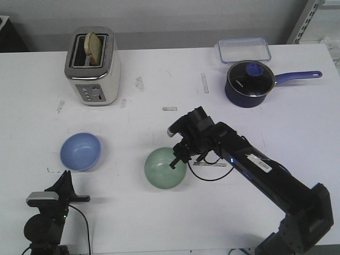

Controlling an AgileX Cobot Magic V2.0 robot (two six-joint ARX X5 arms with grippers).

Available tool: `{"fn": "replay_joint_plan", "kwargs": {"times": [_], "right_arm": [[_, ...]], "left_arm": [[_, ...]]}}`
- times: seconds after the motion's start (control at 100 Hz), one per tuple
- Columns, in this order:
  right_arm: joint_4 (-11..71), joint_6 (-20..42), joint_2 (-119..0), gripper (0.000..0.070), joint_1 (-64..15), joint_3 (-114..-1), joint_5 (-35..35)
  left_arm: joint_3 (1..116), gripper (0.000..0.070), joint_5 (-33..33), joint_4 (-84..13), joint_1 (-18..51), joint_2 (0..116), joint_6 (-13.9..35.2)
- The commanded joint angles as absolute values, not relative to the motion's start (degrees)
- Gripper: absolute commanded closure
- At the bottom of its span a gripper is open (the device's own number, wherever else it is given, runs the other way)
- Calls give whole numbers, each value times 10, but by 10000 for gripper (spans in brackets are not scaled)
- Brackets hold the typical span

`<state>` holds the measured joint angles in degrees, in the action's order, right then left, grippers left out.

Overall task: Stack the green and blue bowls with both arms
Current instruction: 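Carry the green bowl with the right gripper toward the table centre and set it down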

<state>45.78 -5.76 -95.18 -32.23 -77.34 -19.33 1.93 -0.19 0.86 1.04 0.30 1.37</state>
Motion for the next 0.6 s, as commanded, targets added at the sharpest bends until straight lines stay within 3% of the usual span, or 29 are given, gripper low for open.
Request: {"fn": "replay_joint_plan", "kwargs": {"times": [0.0, 0.5, 0.55, 0.59], "right_arm": [[443, -64, -975, 696, -333, -779, -192], [435, -65, -1004, 688, -349, -779, -150], [435, -65, -1004, 648, -349, -779, -150], [435, -65, -1004, 552, -350, -779, -150]], "left_arm": [[7, 699, -2, 17, 10, 2, 9], [7, 699, -2, 17, 10, 3, 9], [7, 699, -2, 17, 10, 3, 9], [7, 699, -2, 17, 10, 3, 9]]}}
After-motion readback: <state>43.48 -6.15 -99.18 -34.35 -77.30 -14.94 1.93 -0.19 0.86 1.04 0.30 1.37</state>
